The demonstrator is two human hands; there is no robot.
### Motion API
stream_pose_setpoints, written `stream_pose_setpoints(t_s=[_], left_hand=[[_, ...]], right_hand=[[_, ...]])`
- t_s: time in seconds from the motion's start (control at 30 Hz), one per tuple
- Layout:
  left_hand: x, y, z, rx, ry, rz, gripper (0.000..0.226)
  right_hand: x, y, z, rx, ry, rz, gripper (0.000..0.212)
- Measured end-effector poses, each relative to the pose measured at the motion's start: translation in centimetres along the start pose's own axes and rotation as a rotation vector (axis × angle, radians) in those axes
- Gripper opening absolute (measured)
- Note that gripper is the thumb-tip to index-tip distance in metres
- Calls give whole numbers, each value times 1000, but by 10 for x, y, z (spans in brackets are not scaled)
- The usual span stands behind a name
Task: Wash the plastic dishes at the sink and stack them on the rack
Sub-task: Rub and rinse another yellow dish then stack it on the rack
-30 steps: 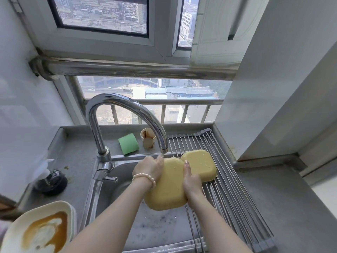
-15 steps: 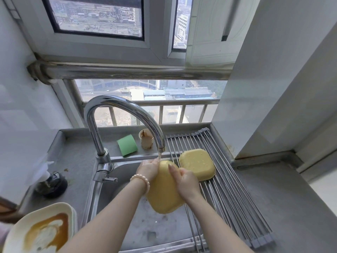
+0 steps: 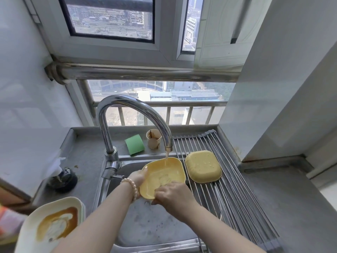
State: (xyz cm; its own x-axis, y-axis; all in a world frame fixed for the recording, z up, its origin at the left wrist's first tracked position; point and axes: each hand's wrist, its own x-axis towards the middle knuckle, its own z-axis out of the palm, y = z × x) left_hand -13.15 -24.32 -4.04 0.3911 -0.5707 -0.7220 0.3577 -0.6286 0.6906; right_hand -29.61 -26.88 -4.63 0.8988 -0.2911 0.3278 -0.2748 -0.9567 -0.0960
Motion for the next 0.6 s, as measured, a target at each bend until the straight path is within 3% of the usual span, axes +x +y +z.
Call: stream_pose_setpoints(t_s=[0.07, 0.1, 0.17, 0.23, 0.37, 0.5, 0.6], left_hand=[[-2, -2, 2, -58, 14, 38, 40], [-6, -3, 4, -92, 31, 84, 42], [-11, -8, 10, -137, 89, 186, 42], [-15, -13, 18, -134, 161, 263, 45], [-25, -18, 36, -387, 38, 230, 41], [-19, -15, 33, -740, -178, 71, 53], [-11, -17, 25, -711, -113, 101, 57]], right_hand=[[-2, -1, -7, 9, -84, 67, 44], [0, -2, -13, -13, -167, 158, 61], [4, -6, -25, -40, -378, 340, 117], [8, -8, -33, 28, -562, 496, 130], [38, 5, -27, 234, -551, 676, 119], [57, -11, -13, 373, -561, 491, 74], [50, -19, -14, 484, -591, 379, 65]])
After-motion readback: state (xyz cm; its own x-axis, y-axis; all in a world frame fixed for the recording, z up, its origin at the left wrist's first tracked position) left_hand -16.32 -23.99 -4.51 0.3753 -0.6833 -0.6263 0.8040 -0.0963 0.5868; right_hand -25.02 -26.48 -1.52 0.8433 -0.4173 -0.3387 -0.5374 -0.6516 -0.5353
